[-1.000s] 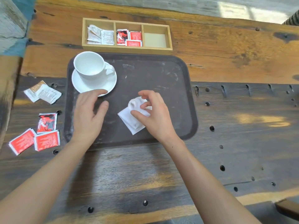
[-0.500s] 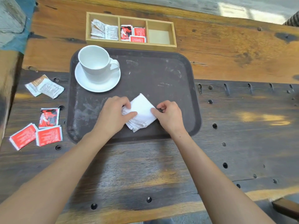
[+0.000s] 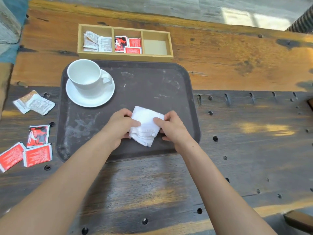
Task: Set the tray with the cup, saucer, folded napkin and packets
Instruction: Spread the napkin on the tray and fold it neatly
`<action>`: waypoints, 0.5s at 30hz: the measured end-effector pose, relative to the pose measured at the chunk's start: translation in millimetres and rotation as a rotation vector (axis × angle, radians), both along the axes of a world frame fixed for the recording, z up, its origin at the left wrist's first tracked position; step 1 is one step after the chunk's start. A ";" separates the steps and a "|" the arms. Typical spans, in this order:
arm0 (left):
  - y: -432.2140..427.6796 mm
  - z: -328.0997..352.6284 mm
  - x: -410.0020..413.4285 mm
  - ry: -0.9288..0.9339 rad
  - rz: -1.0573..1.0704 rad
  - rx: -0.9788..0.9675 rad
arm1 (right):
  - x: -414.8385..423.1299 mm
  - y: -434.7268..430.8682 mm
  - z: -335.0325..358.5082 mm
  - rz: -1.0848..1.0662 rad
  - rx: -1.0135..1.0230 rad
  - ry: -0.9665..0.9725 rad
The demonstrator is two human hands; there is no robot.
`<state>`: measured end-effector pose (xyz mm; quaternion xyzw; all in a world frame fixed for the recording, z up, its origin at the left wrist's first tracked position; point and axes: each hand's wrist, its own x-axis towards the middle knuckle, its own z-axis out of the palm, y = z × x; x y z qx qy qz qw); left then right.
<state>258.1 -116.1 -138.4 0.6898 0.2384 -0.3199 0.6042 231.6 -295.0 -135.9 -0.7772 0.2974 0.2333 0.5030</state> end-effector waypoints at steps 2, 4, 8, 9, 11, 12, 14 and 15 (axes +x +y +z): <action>-8.7 6.7 6.8 0.067 0.049 -0.149 | 11.4 -8.5 3.9 -0.034 0.149 -0.046; -15.3 9.5 15.9 0.100 0.094 -0.283 | 22.2 -21.3 11.6 -0.074 0.313 -0.094; -30.8 7.9 36.5 -0.052 0.101 -0.179 | 37.2 -52.2 14.9 -0.027 0.361 -0.225; -35.2 7.5 42.1 -0.100 0.103 -0.133 | 42.8 -59.3 15.1 -0.017 0.366 -0.233; -44.4 7.2 54.7 -0.163 0.101 -0.077 | 58.2 -72.2 16.4 -0.004 0.339 -0.235; -49.2 5.8 62.3 -0.181 0.098 -0.056 | 68.1 -78.4 14.5 0.015 0.255 -0.253; -60.0 3.5 77.7 -0.206 0.082 -0.002 | 88.8 -89.0 9.5 0.066 -0.017 -0.303; -66.3 3.3 84.8 -0.215 0.073 0.025 | 98.6 -93.2 7.0 0.077 -0.141 -0.327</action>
